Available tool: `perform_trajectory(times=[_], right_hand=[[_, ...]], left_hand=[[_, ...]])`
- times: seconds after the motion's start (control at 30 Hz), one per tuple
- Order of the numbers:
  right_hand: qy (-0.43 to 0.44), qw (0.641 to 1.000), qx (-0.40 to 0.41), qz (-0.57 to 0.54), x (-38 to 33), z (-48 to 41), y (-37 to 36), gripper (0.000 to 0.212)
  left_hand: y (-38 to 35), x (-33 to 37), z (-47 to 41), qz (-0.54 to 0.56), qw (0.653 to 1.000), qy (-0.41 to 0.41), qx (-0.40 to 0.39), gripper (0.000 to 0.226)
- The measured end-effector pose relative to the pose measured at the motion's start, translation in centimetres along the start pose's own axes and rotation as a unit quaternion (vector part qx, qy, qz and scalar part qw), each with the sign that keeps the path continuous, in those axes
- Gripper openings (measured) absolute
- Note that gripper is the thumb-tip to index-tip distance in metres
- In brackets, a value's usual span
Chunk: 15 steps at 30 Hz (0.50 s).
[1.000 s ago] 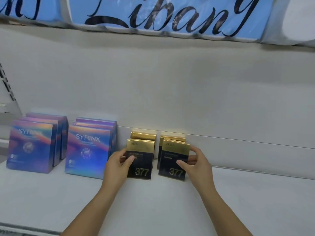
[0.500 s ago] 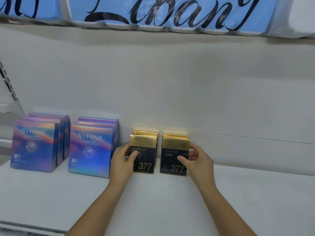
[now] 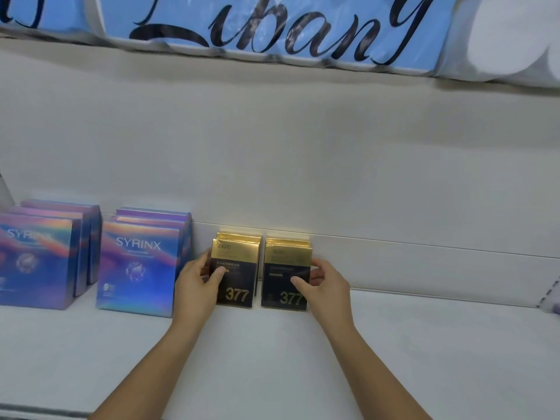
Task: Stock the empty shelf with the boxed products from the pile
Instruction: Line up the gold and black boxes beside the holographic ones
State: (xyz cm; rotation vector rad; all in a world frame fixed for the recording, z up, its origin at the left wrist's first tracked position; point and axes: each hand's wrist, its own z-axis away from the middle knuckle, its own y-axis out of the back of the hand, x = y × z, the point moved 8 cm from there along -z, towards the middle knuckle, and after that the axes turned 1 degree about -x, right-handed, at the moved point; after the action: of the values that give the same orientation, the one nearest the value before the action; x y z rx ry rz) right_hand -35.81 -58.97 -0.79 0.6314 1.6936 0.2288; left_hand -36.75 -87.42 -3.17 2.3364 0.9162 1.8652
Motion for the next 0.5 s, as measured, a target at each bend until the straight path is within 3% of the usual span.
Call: perform_trajectory(times=[0.13, 0.23, 0.5], right_hand=[[-0.007, 1.000, -0.013, -0.017, -0.3, 0.7, 1.2, 0.062], [0.016, 0.998, -0.012, -0.054, -1.4, 2.0, 3.4, 0.061], [0.093, 0.984, -0.057, -0.139, -3.3, 7.6, 8.5, 0.060]], left_hand=[[0.6, 1.3, 1.1, 0.004, 0.999, -0.009, 0.031, 0.060], [1.5, 3.9, 3.0, 0.027, 0.997, -0.045, 0.053, 0.057], [-0.2, 9.6, 11.0, 0.108, 0.987, -0.078, -0.093, 0.059]])
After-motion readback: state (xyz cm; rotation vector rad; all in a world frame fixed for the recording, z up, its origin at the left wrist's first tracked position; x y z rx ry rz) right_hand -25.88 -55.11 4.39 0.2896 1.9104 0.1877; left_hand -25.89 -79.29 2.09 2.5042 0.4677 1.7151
